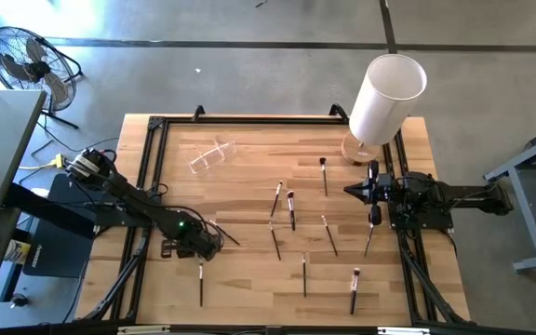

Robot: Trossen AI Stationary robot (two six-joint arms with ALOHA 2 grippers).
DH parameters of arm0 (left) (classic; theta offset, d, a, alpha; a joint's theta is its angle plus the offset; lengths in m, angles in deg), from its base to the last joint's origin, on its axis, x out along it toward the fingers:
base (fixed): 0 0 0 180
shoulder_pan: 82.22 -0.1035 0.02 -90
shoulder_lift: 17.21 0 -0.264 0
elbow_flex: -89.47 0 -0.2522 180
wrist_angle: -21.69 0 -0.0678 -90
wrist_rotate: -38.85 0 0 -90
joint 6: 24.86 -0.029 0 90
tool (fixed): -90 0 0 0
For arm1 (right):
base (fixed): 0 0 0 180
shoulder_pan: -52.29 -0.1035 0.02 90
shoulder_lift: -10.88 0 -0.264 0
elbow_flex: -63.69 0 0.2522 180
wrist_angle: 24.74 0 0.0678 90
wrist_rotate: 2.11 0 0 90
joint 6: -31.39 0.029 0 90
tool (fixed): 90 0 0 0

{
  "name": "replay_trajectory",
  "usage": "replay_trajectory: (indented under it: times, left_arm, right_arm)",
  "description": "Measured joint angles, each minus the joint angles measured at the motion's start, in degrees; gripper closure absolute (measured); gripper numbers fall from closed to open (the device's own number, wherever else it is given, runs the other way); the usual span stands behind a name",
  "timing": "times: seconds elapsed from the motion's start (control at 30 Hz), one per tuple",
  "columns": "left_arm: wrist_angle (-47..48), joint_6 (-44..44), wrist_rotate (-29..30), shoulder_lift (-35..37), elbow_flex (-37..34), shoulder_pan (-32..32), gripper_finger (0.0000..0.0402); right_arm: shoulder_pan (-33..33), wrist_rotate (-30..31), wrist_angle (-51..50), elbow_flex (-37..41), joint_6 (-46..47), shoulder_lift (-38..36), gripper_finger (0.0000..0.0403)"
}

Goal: Put items in baskets/containers
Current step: Put the eyeshadow brush into the transparent organizer

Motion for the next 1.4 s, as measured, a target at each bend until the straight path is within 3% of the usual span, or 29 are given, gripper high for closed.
replay_trajectory:
  times: [0.23,0.47,0.77,1.4]
  left_arm:
    - [-2.74,-0.17,2.79,0.02,0.27,0.00,0.0312]
    - [3.37,-0.37,5.62,0.04,4.94,1.34,0.0312]
    - [3.74,2.47,4.32,-0.52,6.62,4.98,0.0312]
    - [0.59,2.27,3.66,-7.95,6.80,4.83,0.0314]
  right_arm:
    - [0.00,0.00,0.00,0.00,0.00,0.00,0.0398]
    - [0.00,0.02,0.00,0.00,0.00,0.00,0.0398]
    - [-0.02,-0.02,0.00,0.00,0.00,-0.02,0.0398]
    - [-0.02,0.00,0.00,0.00,0.00,0.24,0.0398]
